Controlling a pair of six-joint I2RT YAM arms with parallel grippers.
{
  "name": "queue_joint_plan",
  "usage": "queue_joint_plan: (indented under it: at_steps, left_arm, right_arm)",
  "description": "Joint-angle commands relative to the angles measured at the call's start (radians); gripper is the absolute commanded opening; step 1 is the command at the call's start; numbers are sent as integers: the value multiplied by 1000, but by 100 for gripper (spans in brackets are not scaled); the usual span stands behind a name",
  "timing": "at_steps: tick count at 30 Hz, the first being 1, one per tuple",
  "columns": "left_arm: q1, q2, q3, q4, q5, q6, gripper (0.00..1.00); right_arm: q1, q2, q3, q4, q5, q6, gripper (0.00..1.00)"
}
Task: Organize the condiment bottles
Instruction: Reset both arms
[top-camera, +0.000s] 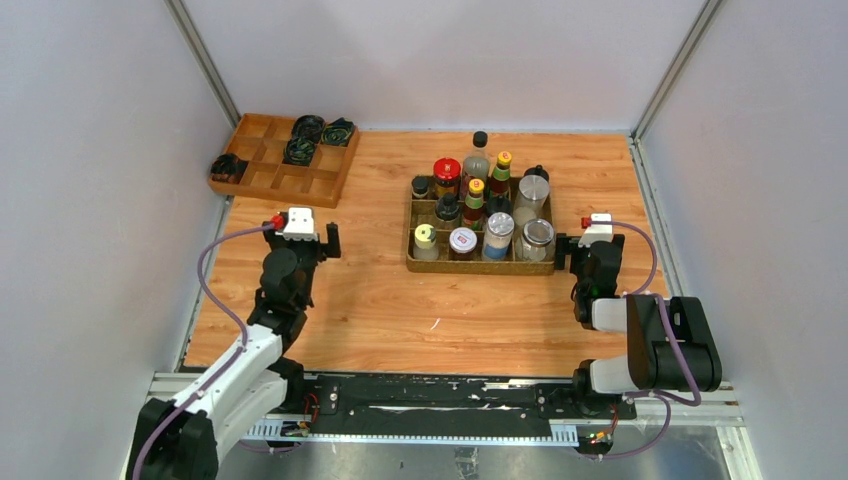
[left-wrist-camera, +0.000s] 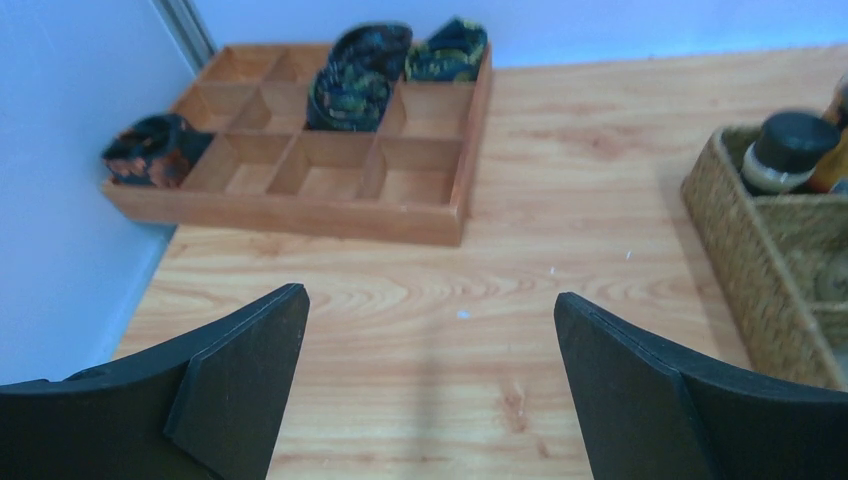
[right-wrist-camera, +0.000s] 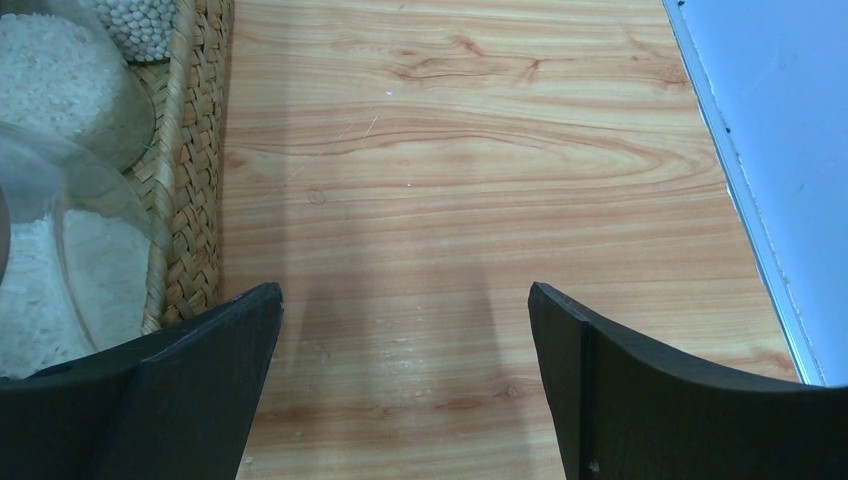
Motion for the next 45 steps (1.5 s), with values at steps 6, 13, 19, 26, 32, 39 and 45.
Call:
queue_joint_plan:
  at_steps: [6,13,19,26,32,39,45]
  left_arm:
    - [14,335,-95,312,-23,73,100]
    - [14,484,-211,726,-103,126,100]
    - [72,507,-103,525,-103,53,100]
    - [75,510,-133,587,-101,50,100]
    - [111,568,-125,616,-64,18,100]
    - [111,571,-137,639,-67,18,100]
    - [124,582,-123,633,-145,-27,100]
  right_arm:
    - [24,11,27,2,-45,20,100]
    - [23,10,28,0,-45,21,100]
    - [24,10,29,1,-45,20,100]
    - [23,9,28,3,-45,21,100]
    - [23,11,29,0,-46,20,100]
    - [24,10,28,1,-44,20,100]
    - [23,-11,-34,91,104,82,100]
